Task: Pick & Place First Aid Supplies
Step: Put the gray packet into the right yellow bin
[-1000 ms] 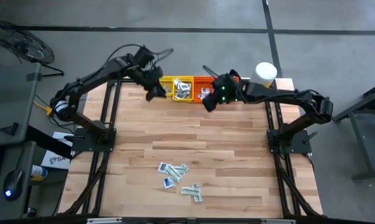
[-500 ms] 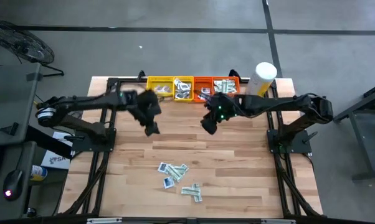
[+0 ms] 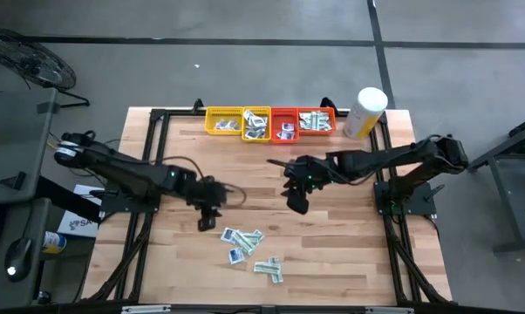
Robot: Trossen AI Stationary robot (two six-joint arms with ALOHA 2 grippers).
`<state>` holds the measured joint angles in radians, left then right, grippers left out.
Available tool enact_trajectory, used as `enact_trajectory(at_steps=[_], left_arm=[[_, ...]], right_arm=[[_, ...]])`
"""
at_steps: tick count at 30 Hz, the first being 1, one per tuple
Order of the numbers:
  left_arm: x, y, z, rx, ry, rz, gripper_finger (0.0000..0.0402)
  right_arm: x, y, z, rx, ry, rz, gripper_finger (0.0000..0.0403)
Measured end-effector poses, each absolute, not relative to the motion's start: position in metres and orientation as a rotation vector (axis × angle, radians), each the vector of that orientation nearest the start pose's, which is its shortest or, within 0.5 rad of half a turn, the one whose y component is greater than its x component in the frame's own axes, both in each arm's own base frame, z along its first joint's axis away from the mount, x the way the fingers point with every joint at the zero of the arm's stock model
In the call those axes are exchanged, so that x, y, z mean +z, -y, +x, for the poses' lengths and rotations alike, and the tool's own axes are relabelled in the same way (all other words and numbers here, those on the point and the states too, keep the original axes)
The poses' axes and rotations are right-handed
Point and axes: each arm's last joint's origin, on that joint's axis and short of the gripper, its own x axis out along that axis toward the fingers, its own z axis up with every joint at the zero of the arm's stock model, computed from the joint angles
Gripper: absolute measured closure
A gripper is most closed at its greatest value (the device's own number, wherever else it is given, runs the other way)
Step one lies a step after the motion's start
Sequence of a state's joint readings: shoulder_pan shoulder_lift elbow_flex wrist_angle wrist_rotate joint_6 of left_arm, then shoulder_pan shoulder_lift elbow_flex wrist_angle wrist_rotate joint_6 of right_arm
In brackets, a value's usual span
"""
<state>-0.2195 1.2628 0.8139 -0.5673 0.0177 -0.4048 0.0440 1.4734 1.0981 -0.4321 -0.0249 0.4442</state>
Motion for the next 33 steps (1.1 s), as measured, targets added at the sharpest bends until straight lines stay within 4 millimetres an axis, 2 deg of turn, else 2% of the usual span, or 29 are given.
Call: enact_trajectory(at_steps=[6, 15, 20, 33], left_arm=[[0.207, 0.075, 0.240, -0.090, -1.038, -0.084, 0.0245], [0.172, 0.092, 0.264, -0.112, -1.053, -0.061, 0.0245], [0.156, 0.095, 0.269, -0.131, -1.112, -0.066, 0.0245], [0.133, 0.098, 0.274, -0.177, -1.187, -0.017, 0.0245]], right_arm=[[0.262, -0.036, 0.309, -0.108, -0.808, 0.383, 0.0265], [0.259, -0.065, 0.301, -0.117, -0.846, 0.369, 0.0265], [0.257, -0.079, 0.294, -0.136, -0.883, 0.352, 0.0265], [0.250, -0.106, 0.275, -0.193, -0.969, 0.310, 0.0265]])
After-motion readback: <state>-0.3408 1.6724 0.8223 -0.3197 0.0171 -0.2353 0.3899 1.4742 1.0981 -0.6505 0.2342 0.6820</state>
